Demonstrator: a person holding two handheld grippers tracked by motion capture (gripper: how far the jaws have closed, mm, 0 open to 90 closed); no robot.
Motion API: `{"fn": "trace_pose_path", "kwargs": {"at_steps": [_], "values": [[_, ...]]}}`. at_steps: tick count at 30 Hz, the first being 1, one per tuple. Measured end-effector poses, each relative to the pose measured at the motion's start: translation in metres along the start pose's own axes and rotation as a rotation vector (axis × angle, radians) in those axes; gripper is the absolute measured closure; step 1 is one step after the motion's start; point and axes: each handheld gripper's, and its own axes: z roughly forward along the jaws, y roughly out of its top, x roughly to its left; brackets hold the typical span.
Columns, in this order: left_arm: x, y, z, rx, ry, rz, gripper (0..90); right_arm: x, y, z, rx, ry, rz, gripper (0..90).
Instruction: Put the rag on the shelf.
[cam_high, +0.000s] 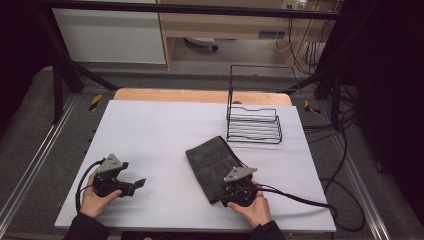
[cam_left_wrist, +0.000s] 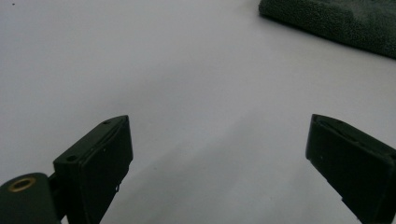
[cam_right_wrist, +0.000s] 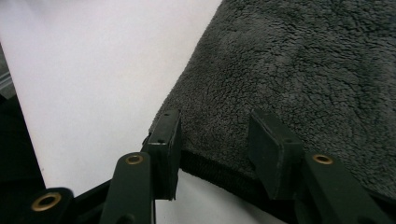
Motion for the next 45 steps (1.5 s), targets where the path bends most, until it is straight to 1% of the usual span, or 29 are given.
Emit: {"fn": "trace_pose_path", "kwargs": {"at_steps": [3, 4, 7, 12, 15, 18, 22, 25, 28, 30, 31, 32, 34, 38, 41, 43, 44, 45], "values": [[0.001, 0.0, 0.0, 0.0, 0.0, -0.005, 7.1, 0.003, -0.003, 0.001, -0.004, -0.012, -0.024, 54.7], [0.001, -0.001, 0.0, 0.002, 0.001, -0.004, 7.1, 0.003, -0.003, 0.001, -0.004, -0.012, -0.024, 54.7], [0.001, 0.0, 0.0, 0.001, -0.001, -0.003, 7.1, 0.004, -0.004, 0.004, -0.002, -0.025, -0.05, 57.4], [-0.001, 0.0, 0.002, 0.006, -0.001, 0.003, 7.2, 0.004, -0.003, 0.005, 0.013, -0.034, -0.08, 64.9], [-0.001, 0.0, 0.002, 0.006, -0.001, 0.003, 7.2, 0.005, -0.001, 0.006, 0.021, -0.046, -0.094, 72.4], [0.0, 0.0, 0.001, 0.003, -0.001, 0.001, 7.2, 0.005, 0.0, 0.006, 0.021, -0.051, -0.089, 78.0], [0.0, 0.0, 0.001, 0.003, -0.002, 0.0, 7.2, 0.003, 0.001, 0.006, 0.018, -0.04, -0.078, 81.9], [0.0, 0.0, 0.001, 0.002, -0.002, -0.002, 7.2, 0.001, 0.005, 0.005, 0.016, -0.023, -0.039, 83.0], [0.001, 0.0, 0.001, 0.004, 0.0, 0.0, 7.2, 0.001, 0.009, 0.003, -0.016, 0.016, -0.004, 83.2], [0.001, 0.0, 0.001, 0.004, 0.001, 0.001, 7.2, 0.004, 0.013, 0.003, -0.022, 0.024, -0.001, 83.2], [0.001, 0.0, 0.001, 0.005, 0.0, 0.001, 7.2, 0.008, 0.017, 0.005, -0.028, 0.03, 0.006, 83.2], [0.001, 0.0, 0.001, 0.005, 0.0, 0.001, 7.2, 0.008, 0.017, 0.005, -0.028, 0.03, 0.006, 83.2], [0.0, 0.0, 0.001, 0.005, 0.001, 0.001, 7.2, 0.012, 0.021, 0.008, -0.034, 0.048, 0.018, 83.2], [0.001, 0.0, 0.001, 0.004, 0.0, 0.0, 7.2, 0.018, 0.026, 0.014, -0.022, 0.047, 0.025, 83.0], [0.001, 0.0, 0.001, 0.006, 0.001, 0.001, 7.2, 0.024, 0.027, 0.018, -0.015, 0.059, 0.016, 83.0], [0.001, 0.0, 0.001, 0.005, 0.0, 0.002, 7.2, 0.027, 0.029, 0.019, -0.024, 0.076, 0.017, 83.0], [0.001, 0.0, 0.001, 0.004, 0.001, 0.001, 7.2, 0.028, 0.03, 0.02, -0.033, 0.095, 0.03, 83.0], [0.001, 0.0, 0.001, 0.004, 0.001, 0.002, 7.2, 0.029, 0.032, 0.02, -0.04, 0.106, 0.031, 83.0]]}}
